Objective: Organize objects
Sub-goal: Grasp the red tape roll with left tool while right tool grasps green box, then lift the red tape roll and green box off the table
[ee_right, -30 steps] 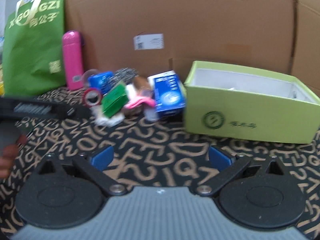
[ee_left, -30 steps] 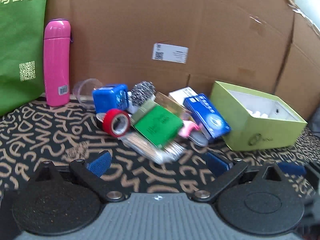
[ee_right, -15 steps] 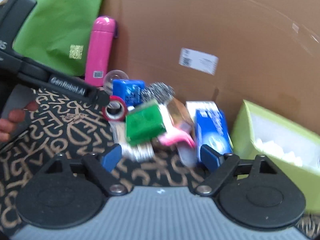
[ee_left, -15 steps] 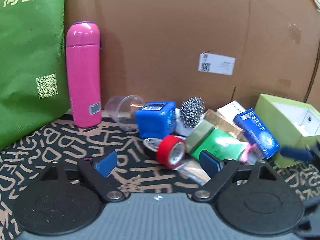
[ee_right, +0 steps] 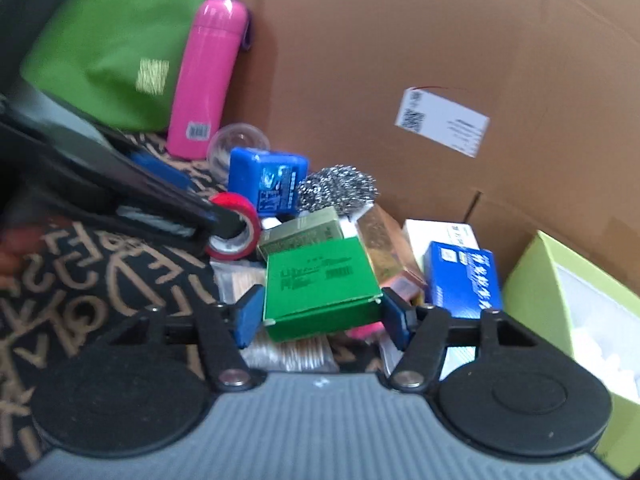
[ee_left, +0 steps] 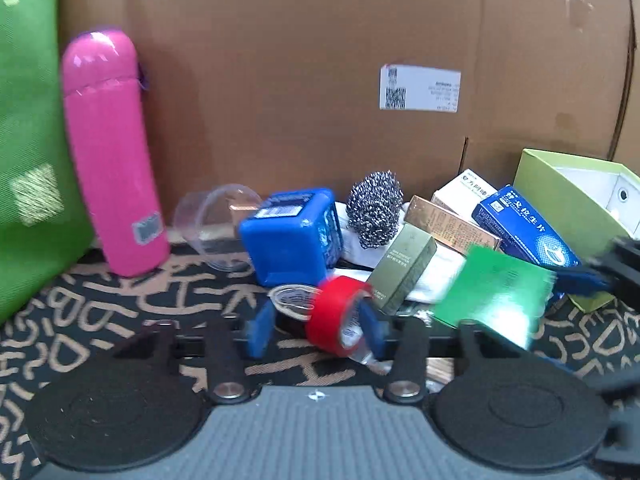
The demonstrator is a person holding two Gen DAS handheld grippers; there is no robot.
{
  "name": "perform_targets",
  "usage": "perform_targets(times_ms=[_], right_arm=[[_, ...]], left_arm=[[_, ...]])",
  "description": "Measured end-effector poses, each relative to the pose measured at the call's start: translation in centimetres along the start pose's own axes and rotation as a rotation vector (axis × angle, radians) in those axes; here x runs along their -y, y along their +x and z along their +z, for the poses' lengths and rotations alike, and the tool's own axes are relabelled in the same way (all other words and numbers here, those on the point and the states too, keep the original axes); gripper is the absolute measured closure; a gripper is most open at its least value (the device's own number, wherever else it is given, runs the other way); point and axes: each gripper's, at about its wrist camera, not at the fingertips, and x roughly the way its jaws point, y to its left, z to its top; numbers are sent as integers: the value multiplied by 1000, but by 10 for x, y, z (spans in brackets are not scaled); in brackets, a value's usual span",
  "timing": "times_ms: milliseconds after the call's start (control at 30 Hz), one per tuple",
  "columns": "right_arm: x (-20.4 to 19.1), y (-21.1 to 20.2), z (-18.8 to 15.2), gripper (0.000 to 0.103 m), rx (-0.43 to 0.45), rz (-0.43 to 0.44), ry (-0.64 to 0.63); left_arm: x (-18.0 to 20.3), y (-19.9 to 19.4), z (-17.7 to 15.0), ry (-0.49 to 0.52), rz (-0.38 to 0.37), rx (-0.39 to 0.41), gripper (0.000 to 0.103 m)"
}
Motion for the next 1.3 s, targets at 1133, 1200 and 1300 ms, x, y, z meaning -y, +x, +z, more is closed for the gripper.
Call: perform_targets(times_ms=[1133,1200,1300], right_arm=[[67,-117,-98,33,-102,-21,325],[67,-113,-98,33,-105,-20,320],[65,-103,-97,33,-128,-20,302]], left_arm=[[97,-75,-52,315,-275,-118,37],[98,-74,-51,333,-252,-114,48],[94,-73,-48,286,-261,-123,39]])
